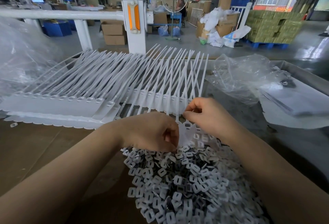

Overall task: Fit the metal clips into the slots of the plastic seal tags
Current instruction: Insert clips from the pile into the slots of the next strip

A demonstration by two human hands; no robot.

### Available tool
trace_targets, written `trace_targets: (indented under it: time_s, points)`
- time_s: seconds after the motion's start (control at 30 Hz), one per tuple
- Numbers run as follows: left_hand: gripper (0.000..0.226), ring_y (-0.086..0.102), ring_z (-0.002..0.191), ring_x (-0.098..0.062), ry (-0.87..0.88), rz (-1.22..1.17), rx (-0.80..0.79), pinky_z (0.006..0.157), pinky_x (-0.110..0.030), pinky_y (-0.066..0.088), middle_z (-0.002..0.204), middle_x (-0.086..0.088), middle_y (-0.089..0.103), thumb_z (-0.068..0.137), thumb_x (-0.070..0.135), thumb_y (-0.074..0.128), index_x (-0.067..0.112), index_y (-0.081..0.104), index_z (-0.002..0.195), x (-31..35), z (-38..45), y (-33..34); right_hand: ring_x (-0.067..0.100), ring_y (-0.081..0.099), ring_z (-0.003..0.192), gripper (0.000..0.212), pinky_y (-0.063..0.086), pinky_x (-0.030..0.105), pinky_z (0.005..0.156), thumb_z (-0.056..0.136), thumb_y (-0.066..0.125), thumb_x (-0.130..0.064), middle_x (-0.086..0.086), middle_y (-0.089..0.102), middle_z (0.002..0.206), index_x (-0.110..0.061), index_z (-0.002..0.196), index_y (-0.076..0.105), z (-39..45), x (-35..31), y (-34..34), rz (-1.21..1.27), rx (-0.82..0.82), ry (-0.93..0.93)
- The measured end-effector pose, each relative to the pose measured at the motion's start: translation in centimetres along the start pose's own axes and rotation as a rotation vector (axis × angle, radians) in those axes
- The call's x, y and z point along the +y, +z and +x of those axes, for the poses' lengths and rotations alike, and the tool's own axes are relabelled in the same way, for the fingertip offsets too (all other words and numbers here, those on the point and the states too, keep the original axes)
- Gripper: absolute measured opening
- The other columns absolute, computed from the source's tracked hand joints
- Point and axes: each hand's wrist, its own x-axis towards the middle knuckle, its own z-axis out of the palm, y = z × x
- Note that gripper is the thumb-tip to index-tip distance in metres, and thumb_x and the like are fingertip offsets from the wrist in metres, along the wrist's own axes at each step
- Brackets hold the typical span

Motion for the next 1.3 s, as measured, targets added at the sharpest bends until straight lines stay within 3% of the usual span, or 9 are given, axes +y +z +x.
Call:
trace_targets:
  time_s: [0.2, 0.33, 0.5, 0.6, 0.87, 1.0, 1.17, 1.3]
  points:
    - [0.011, 0.060, 0.075, 0.005, 0.012, -0.035, 0.028, 0.065, -0.010, 0.045, 0.080, 0.016, 0.065, 0.084, 0.028, 0.071, 0.035, 0.063, 0.080, -0.4, 0.3, 0.4, 0.004, 0.056, 0.055, 0.011, 0.042, 0.013, 0.046, 0.091, 0.067, -0.029, -0.010, 0.063, 0.071, -0.029, 0.081, 0.064, 0.0, 0.1, 0.1, 0.014, 0.012, -0.001]
    - [0.005, 0.065, 0.069, 0.002, -0.068, -0.303, 0.124, 0.063, -0.012, 0.050, 0.080, 0.017, 0.071, 0.091, 0.025, 0.067, 0.028, 0.067, 0.087, -1.1, 0.6, 0.1, 0.011, 0.066, 0.068, 0.009, 0.048, 0.017, 0.056, 0.090, 0.068, -0.028, -0.009, 0.068, 0.076, -0.028, 0.081, 0.066, -0.1, -0.1, 0.0, 0.060, 0.046, -0.021]
    - [0.005, 0.067, 0.072, -0.006, -0.211, -0.841, 0.278, 0.064, -0.015, 0.052, 0.080, 0.001, 0.074, 0.091, 0.016, 0.067, 0.013, 0.070, 0.092, -1.6, 0.6, -0.2, -0.002, 0.054, 0.049, 0.009, 0.040, 0.011, 0.046, 0.090, 0.067, -0.021, -0.011, 0.070, 0.068, -0.026, 0.082, 0.069, -0.2, -0.3, -0.3, 0.272, 0.014, -0.018]
    - [0.006, 0.067, 0.071, -0.006, -0.222, -1.008, 0.317, 0.062, -0.015, 0.051, 0.082, -0.001, 0.075, 0.089, 0.017, 0.069, 0.012, 0.070, 0.092, -1.3, 0.7, -0.3, 0.004, 0.056, 0.058, 0.010, 0.044, 0.015, 0.051, 0.092, 0.065, -0.022, -0.008, 0.073, 0.073, -0.026, 0.084, 0.070, -0.4, -0.6, -0.5, 0.331, -0.045, -0.024]
    - [0.003, 0.067, 0.069, -0.006, -0.214, -0.910, 0.393, 0.060, -0.013, 0.051, 0.078, -0.002, 0.074, 0.088, 0.014, 0.071, 0.012, 0.073, 0.088, -1.3, 1.0, -0.2, -0.002, 0.062, 0.065, 0.007, 0.047, 0.024, 0.069, 0.090, 0.069, -0.029, -0.006, 0.074, 0.079, -0.026, 0.086, 0.073, -0.4, -0.7, -0.5, 0.339, -0.104, -0.054]
    - [0.005, 0.066, 0.067, -0.007, -0.183, -0.868, 0.439, 0.061, -0.015, 0.052, 0.074, -0.002, 0.073, 0.088, 0.011, 0.071, 0.011, 0.069, 0.093, -1.3, 1.0, -0.1, 0.005, 0.068, 0.076, 0.003, 0.052, 0.026, 0.077, 0.088, 0.072, -0.027, -0.005, 0.074, 0.081, -0.024, 0.087, 0.074, -0.2, -0.6, -0.4, 0.303, -0.111, -0.034]
    - [0.018, 0.064, 0.065, -0.014, -0.131, -0.814, 0.501, 0.062, -0.020, 0.051, 0.072, -0.006, 0.071, 0.085, 0.003, 0.072, 0.008, 0.059, 0.095, -1.1, 1.2, 0.3, -0.002, 0.061, 0.066, 0.002, 0.046, 0.018, 0.066, 0.086, 0.073, -0.026, -0.009, 0.071, 0.076, -0.026, 0.084, 0.073, -0.2, -0.5, -0.3, 0.262, -0.117, -0.023]
    - [0.015, 0.066, 0.075, -0.012, -0.163, -0.569, 0.536, 0.071, -0.020, 0.053, 0.083, -0.001, 0.073, 0.084, 0.016, 0.076, 0.017, 0.064, 0.092, -1.4, 1.4, 0.8, 0.003, 0.055, 0.057, 0.009, 0.043, 0.014, 0.051, 0.086, 0.070, -0.022, -0.003, 0.066, 0.064, -0.021, 0.078, 0.073, -0.1, -0.2, -0.3, 0.210, -0.049, 0.079]
